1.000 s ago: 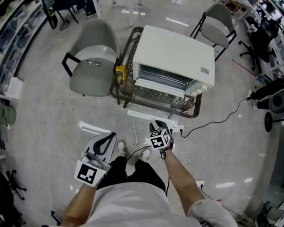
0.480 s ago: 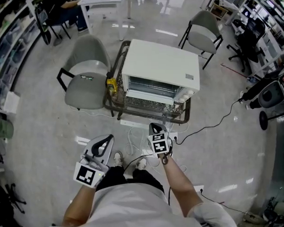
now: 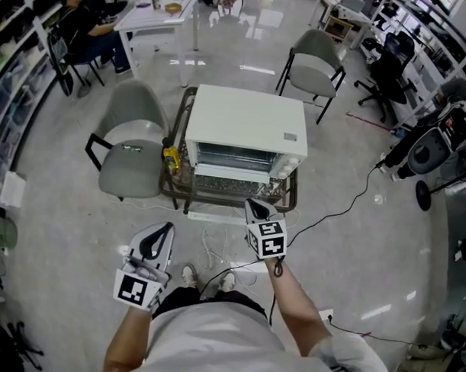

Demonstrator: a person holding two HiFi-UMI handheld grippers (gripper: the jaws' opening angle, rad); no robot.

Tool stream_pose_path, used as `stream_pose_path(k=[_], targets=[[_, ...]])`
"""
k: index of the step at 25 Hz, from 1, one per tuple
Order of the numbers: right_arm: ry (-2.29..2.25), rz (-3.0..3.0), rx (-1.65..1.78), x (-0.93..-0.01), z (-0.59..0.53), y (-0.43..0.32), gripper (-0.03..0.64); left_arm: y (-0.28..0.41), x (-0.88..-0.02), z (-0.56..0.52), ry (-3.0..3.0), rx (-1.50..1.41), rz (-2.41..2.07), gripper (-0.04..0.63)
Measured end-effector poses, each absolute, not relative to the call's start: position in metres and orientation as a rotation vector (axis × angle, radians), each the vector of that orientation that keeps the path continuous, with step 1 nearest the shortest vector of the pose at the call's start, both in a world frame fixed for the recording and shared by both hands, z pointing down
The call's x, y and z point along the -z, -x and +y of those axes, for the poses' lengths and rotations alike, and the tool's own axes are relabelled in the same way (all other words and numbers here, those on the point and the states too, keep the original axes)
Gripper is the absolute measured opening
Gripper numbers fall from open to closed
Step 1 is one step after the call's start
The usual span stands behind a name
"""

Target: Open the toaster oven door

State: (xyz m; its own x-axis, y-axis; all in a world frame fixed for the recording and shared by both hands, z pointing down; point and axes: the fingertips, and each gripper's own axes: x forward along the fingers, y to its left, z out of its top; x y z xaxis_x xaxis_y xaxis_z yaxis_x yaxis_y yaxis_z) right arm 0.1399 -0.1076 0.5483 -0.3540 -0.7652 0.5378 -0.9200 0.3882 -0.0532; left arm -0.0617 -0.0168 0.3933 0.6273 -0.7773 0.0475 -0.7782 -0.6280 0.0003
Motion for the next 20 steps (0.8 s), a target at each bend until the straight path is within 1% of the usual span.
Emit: stream_pose_path(k=[8,20], targets=[[-1.523,-2.306,-0.357,-0.472,-0.104,-0.15,0.021,0.072,-0.372,-0.03,-2.84,-0.015,-1.391,0.017],[-1.664,-2.419,-0.197,-0.359,-0.084,-0.184,0.021,0.086,-0.345,-0.045,-2.875,0.058,-1.436,0.017]])
